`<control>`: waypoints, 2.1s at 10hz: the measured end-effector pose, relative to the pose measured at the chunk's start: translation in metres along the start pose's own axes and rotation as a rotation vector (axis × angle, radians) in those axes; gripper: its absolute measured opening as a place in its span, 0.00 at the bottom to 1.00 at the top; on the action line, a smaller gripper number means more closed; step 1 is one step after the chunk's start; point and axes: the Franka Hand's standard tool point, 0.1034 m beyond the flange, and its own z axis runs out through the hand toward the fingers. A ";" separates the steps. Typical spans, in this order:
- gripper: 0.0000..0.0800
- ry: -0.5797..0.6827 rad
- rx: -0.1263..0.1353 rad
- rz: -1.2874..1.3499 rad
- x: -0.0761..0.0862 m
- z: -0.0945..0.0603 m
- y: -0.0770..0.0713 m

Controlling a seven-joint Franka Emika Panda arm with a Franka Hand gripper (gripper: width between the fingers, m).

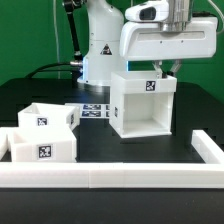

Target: Assemble drawer

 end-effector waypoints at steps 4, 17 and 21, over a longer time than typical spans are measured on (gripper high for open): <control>0.05 0.000 0.000 0.000 0.000 0.000 0.000; 0.05 0.120 0.032 0.036 0.129 -0.004 0.031; 0.05 0.166 0.041 0.043 0.164 -0.005 0.032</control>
Offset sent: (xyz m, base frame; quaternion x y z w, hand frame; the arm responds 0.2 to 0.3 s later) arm 0.0000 0.0000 0.0000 0.0000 0.0000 0.0000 1.0000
